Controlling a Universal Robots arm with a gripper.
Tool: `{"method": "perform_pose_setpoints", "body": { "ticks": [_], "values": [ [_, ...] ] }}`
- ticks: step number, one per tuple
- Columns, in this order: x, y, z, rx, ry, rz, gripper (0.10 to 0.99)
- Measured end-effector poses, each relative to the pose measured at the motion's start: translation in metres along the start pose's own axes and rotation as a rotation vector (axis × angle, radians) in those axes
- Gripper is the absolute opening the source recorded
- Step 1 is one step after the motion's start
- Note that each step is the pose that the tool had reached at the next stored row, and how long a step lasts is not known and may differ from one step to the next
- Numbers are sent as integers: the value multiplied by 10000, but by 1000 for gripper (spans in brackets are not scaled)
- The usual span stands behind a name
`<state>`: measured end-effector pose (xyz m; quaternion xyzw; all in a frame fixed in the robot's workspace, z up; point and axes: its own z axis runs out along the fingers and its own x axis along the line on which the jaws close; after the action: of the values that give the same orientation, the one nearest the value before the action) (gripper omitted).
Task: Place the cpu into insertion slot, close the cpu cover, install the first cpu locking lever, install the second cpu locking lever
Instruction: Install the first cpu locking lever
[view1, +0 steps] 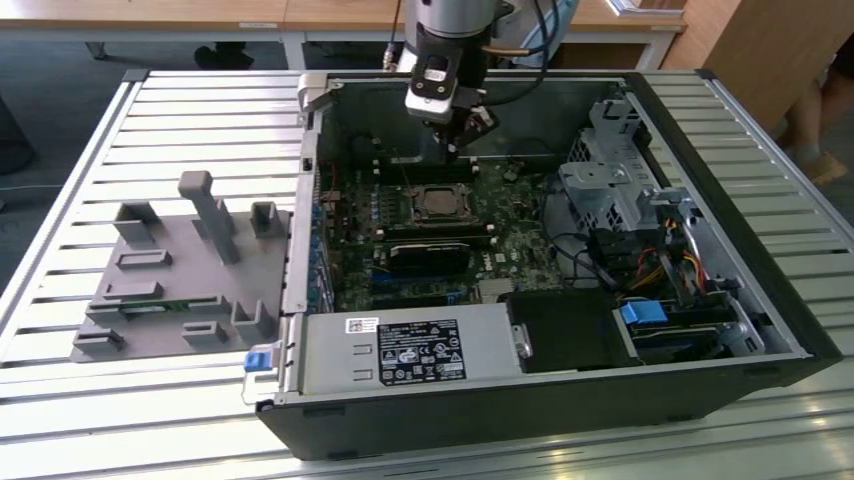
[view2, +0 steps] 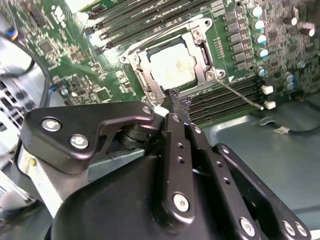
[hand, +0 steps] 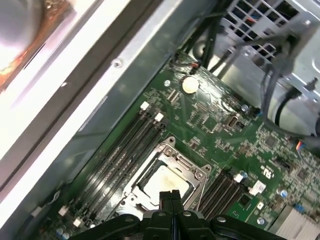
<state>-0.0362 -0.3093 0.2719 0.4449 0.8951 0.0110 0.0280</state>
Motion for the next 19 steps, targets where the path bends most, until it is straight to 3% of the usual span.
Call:
{"method": "perform_pose_setpoints", "body": {
  "ticks": [19],
  "values": [
    [2,1,6,-117,130,-2892,106]
  ]
}}
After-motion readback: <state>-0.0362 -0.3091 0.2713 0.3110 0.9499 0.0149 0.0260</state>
